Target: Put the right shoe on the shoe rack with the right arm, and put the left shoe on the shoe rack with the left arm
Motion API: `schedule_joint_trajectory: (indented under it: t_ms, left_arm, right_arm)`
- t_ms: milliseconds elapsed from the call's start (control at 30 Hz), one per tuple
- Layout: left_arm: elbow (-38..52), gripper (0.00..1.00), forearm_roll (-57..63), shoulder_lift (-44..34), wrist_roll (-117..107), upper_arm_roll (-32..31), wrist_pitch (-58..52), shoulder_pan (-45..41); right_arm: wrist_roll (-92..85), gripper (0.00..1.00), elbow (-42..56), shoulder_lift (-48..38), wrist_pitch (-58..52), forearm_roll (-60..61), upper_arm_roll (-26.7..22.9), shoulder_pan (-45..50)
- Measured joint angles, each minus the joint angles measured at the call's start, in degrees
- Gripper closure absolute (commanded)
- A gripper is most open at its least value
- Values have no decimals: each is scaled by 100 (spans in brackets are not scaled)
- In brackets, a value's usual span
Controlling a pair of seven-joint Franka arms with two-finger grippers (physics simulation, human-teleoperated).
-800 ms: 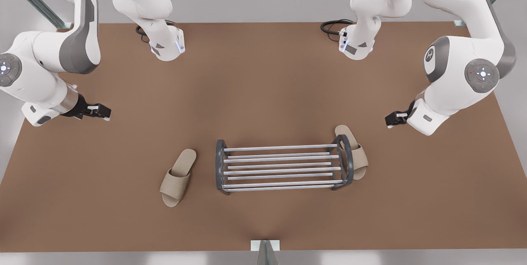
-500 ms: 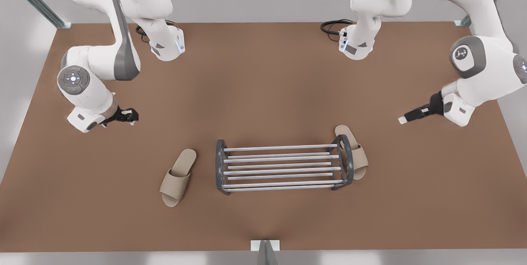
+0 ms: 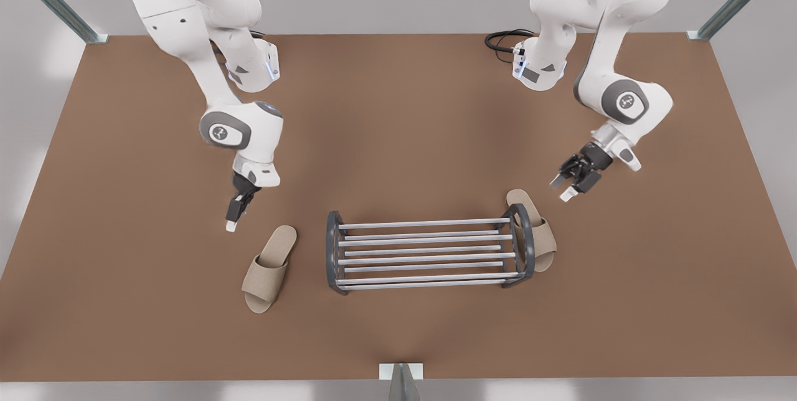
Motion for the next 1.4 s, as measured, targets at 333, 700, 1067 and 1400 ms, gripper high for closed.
schedule_joint_trajectory:
  t_ms: [333, 700, 1067, 1400]
  left_arm:
    - [-540, 0, -3089, 1001, 3714, 24, 24, -70]
    - [-462, 0, -5020, 1481, 6483, -30, -593, -34]
    - [-460, 0, -5725, 1820, 7015, -116, -1799, -158]
    - [81, 0, -6133, 2515, 7225, -268, -2280, -183]
  right_arm:
    - [2264, 0, -97, 764, -753, -1667, -4, 748]
    - [3970, 0, 549, 1482, -1317, -2266, -280, 847]
    - [4924, 0, 1472, 2223, -1436, -2870, -687, 1035]
    - [5402, 0, 1904, 2560, -1418, -3222, -1077, 1209]
